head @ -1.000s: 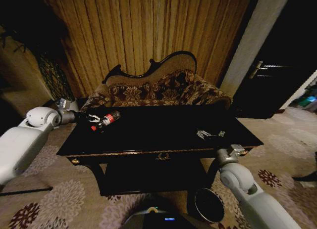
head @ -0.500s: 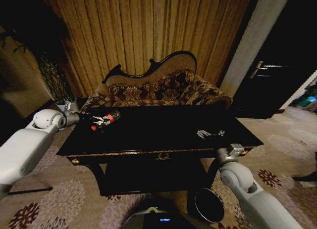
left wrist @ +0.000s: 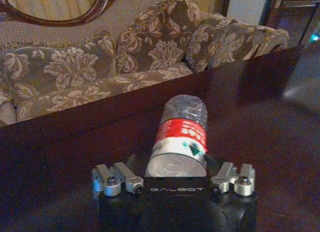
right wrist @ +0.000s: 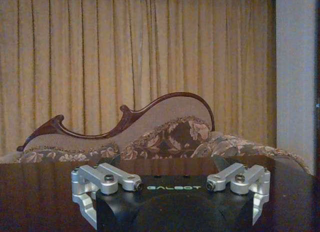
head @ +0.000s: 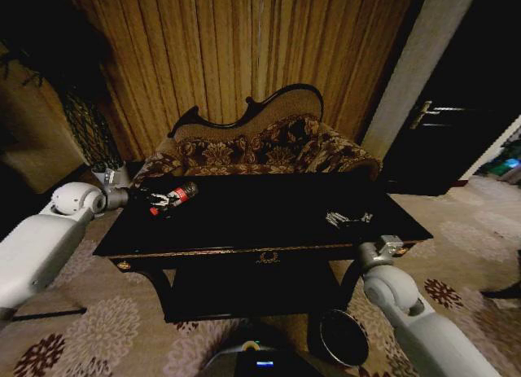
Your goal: Move to the front of the table and place the trash on the table into the trash bin.
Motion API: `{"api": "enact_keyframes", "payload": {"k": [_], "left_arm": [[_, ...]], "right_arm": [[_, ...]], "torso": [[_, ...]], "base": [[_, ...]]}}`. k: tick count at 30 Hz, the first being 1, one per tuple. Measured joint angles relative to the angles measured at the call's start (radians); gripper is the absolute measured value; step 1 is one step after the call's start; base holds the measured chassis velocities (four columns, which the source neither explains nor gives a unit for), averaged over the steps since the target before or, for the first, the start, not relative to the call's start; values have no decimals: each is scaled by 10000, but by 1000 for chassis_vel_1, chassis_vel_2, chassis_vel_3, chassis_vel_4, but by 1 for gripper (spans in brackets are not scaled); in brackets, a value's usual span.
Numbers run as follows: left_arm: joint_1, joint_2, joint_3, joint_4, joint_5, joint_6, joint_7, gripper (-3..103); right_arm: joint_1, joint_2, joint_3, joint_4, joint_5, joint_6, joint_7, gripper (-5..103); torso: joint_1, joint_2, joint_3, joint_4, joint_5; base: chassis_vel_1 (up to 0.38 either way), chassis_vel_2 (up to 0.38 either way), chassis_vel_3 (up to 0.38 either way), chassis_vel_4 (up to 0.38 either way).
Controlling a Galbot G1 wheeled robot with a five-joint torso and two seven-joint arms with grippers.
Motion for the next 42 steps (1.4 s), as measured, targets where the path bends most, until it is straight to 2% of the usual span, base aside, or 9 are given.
{"api": "enact_keyframes", "payload": {"k": [3, 12, 20, 24, 32, 35, 36, 37, 42], "left_arm": [[-9, -1, -1, 11, -10, 17, -1, 73], [58, -55, -89, -7, -39, 27, 47, 38], [173, -14, -235, -52, -70, 10, 158, 23], [339, -5, -402, -154, -133, -64, 147, 22], [723, -39, -739, -516, -232, -1255, -194, 22], [807, -147, -946, -785, -183, -2463, -633, 22], [807, -147, -946, -785, -183, -2463, -633, 22], [863, -223, -1015, -933, -249, -2979, -959, 22], [1088, -392, -1265, -1611, -511, -3950, -1620, 22]], "right_arm": [[1, -23, 38, 4, 31, 3, 0, 100], [-54, -83, 242, 6, 87, 48, 0, 100], [-60, -109, 328, -1, 112, 57, 1, 100], [-73, -114, 328, 25, 137, 58, 7, 100], [-55, -233, 386, 163, 343, 59, 53, 100], [-42, -428, 448, 482, 725, 58, 211, 100], [-42, -428, 448, 482, 725, 58, 211, 100], [-35, -553, 444, 739, 1030, 52, 284, 100], [75, -986, 452, 1510, 2046, -28, 409, 100]], "torso": [[0, 0, 0, 0, -1], [0, 0, 0, 0, 1], [0, 0, -1, -1, 0], [0, 0, 0, 0, 0], [0, 0, 0, 1, 0], [0, 0, 0, -1, 2], [0, 0, 0, -1, 2], [0, 0, 0, 0, 1], [0, 0, 0, 1, -2]], "base": [[0, 0, 0, 0], [0, 0, 0, 0], [0, 0, 0, 0], [0, 0, 0, 0], [0, 0, 0, 0], [0, 0, 0, 0], [0, 0, 0, 0], [0, 0, 0, 0], [0, 0, 0, 0]]}}
